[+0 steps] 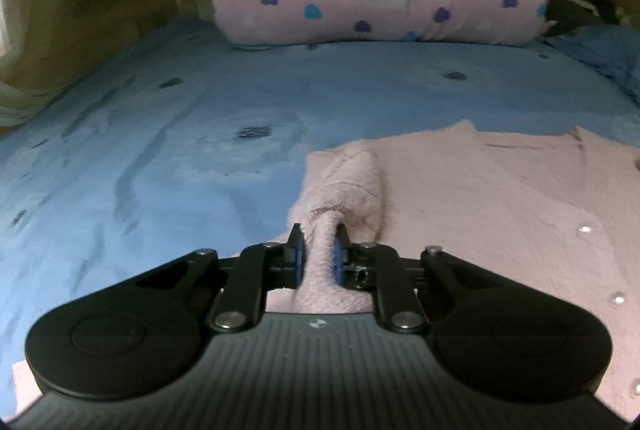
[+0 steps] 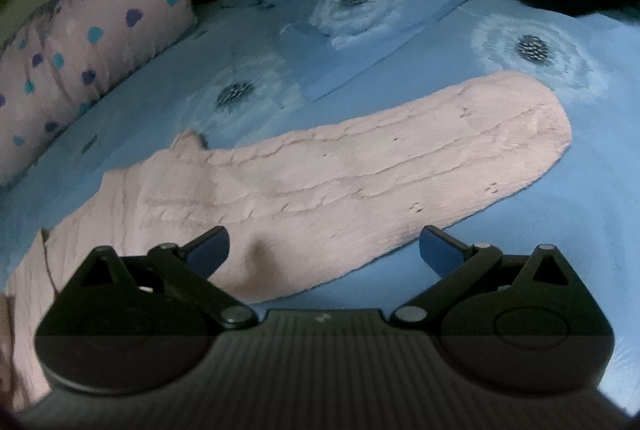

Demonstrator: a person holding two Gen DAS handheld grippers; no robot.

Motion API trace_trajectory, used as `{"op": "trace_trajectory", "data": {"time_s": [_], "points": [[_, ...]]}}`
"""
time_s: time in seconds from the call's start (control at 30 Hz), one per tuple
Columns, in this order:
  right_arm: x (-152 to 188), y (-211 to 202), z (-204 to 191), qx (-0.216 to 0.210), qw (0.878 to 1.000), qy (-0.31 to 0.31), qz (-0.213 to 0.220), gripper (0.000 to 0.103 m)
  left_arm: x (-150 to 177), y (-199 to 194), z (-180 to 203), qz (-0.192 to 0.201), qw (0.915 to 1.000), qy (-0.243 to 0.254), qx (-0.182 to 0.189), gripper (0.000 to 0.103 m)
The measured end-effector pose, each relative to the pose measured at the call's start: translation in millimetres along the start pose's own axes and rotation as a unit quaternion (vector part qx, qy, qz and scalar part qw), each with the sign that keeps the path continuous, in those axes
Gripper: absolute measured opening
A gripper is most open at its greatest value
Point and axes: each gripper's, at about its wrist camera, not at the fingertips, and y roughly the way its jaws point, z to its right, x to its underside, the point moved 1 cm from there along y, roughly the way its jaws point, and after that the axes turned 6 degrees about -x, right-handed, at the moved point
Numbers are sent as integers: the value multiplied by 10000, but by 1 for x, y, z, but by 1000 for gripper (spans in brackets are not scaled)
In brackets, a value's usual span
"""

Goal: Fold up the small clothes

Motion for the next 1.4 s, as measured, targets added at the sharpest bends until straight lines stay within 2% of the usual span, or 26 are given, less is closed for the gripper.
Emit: {"op": "trace_trajectory", "data": {"time_s": [0.17, 0.27, 0.37, 0.47, 0.6, 0.67, 0.7, 0.77, 0.83, 0.9, 0.97, 1.03, 1.17, 1.4], "points": [[-2, -1, 7, 2, 9997, 225, 38, 103, -6, 7, -23, 28, 9990, -125, -432, 17], [-1, -1, 6, -6, 9998, 186, 45, 103, -6, 14, -39, -3, 9965, -139, -824, 17], [-1, 2, 5, -26, 9999, 131, 67, 103, -5, 22, -53, -114, 9941, -160, -1067, 17], [-2, 7, 4, -39, 9999, 54, 89, 103, 0, 27, -65, -350, 9933, -384, -1032, 18], [-2, 12, 4, -113, 9998, -61, 155, 103, -4, 23, -69, -360, 9941, -489, -903, 20], [-2, 14, 5, -147, 9996, -106, 218, 101, -7, 18, -68, -363, 9943, -555, -830, 33], [-2, 15, 5, -154, 9994, -128, 271, 99, -9, 14, -69, -355, 9946, -617, -753, 39], [-2, 18, 5, -95, 9990, -211, 374, 83, -11, 4, -68, -284, 9950, -746, -596, 63], [-4, 22, 4, 8, 9986, -264, 455, 73, -15, -5, -65, -158, 9958, -802, -401, 69], [-5, 23, 5, -5, 9984, -257, 511, 58, -17, -14, -61, -46, 9968, -755, -267, 71], [-7, 22, 10, -65, 9984, -128, 552, 21, -16, -19, -55, 7, 9974, -708, -134, 74], [-9, 19, 19, -241, 9980, 197, 547, 15, -15, -22, -49, 19, 9977, -674, 50, 76], [-17, 7, 31, -346, 9950, 595, 724, 14, -14, -22, -39, -102, 9959, -764, 476, 78], [-43, -19, 54, 150, 9926, 413, 1135, 14, -15, -20, -25, -157, 9937, -769, 804, 79]]}}
